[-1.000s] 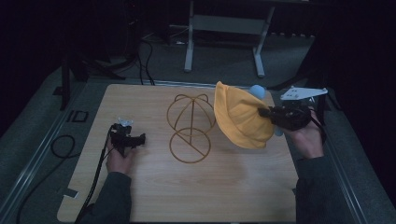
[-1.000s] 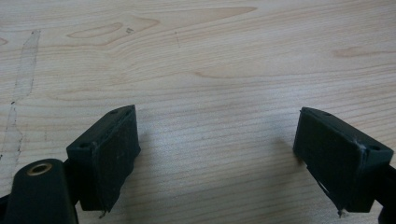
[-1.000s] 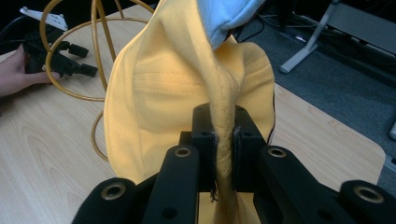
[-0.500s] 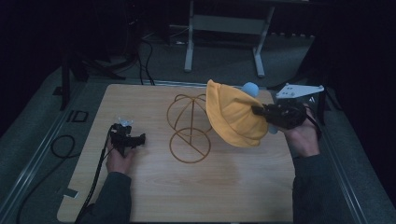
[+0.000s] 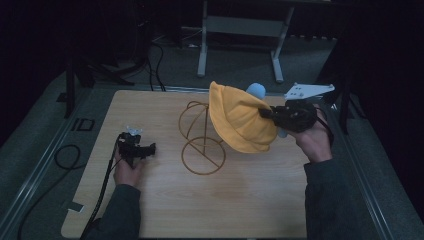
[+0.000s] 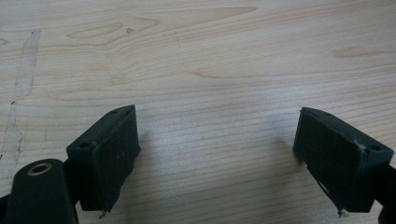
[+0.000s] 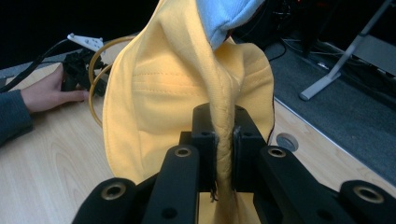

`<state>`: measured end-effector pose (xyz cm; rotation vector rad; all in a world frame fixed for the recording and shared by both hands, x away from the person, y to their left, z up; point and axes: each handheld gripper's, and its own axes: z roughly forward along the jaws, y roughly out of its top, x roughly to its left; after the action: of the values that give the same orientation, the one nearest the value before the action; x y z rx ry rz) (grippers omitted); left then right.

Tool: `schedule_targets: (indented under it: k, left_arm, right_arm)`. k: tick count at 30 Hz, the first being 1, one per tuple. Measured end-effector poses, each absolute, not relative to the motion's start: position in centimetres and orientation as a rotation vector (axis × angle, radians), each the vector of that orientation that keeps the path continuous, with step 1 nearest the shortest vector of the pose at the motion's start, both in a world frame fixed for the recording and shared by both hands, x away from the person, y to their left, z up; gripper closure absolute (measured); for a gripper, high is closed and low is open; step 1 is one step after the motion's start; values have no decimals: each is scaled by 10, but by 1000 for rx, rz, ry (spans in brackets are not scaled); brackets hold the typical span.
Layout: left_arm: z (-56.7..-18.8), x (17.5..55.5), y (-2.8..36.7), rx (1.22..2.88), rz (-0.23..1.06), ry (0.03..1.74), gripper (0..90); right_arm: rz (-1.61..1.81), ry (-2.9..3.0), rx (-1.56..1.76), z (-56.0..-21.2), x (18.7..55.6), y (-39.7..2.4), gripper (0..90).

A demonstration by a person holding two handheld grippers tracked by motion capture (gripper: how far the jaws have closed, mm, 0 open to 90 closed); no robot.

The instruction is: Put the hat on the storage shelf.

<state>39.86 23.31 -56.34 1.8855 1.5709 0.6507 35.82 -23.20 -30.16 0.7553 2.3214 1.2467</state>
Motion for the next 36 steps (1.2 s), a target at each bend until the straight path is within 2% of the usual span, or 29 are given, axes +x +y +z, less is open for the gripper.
schedule_targets:
  k: [14,36]
  left_arm:
    - [-563,399,233,1886,651,1571,144]
    - [-563,399,233,1887,650,1570,144]
  right_arm:
    - [1193,2363,692,-291,376,-199,831]
    - [1036,2508,506,-270,401,-113,801]
